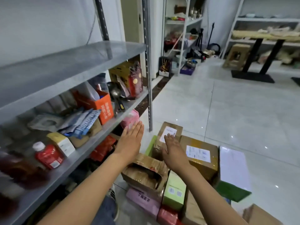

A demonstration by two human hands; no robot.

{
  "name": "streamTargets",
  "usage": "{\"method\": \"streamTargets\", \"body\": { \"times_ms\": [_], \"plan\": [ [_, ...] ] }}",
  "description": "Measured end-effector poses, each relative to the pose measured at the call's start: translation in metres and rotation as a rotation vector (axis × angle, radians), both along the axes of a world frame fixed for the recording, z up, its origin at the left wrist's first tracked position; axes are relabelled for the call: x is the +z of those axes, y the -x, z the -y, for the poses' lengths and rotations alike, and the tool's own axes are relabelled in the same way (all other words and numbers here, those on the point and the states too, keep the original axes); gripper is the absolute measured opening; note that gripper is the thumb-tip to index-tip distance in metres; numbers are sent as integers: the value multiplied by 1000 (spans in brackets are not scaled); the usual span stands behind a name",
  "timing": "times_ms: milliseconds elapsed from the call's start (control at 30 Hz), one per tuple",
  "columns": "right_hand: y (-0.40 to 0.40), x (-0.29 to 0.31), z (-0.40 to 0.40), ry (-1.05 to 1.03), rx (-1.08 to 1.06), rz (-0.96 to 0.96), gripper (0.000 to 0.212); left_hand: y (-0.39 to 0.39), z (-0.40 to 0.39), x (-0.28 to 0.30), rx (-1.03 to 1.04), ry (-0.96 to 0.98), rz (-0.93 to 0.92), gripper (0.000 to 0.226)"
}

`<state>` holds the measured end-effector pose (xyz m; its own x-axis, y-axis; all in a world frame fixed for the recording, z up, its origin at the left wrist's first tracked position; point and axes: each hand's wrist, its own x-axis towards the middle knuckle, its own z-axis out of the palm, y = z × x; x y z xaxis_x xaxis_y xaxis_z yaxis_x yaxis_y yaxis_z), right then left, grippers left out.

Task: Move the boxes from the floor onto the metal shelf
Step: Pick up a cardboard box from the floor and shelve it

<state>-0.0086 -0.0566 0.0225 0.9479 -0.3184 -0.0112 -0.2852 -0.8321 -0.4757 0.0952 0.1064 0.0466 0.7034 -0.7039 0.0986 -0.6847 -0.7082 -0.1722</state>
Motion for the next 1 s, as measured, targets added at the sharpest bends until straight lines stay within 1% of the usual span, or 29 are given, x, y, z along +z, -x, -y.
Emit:
{"method": "streamTargets", "body": {
  "times_ms": [100,233,333,467,567,633,733,900,1000],
  "plan": [
    [9,-40,8,-41,-34,-66,58,5,10,-37,-1,-41,-100,69],
    [19,-90,9,-77,-91,-225,58,19,16,-88,7,-150,-316,75],
    [22,-116,6,-140,-112,-301,58,28,15,-117,3,-194,-396,78],
    [20,-141,-3,-367,-200,-309,59,34,16,-136,-7,-256,-456,79],
    [15,-151,-11,-603,-340,-294,53,37,17,-146,-23,-285,-463,79],
    [9,-154,-13,-694,-417,-325,55,38,16,-153,-22,-294,-470,80],
    [0,-161,-13,-753,-507,-330,59,36,12,-164,-12,-304,-492,78],
    [-3,-177,-12,-768,-571,-341,50,34,8,-174,-7,-314,-547,84],
    [-3,-186,-13,-786,-578,-324,47,33,5,-180,-5,-290,-593,78]
  ]
}}
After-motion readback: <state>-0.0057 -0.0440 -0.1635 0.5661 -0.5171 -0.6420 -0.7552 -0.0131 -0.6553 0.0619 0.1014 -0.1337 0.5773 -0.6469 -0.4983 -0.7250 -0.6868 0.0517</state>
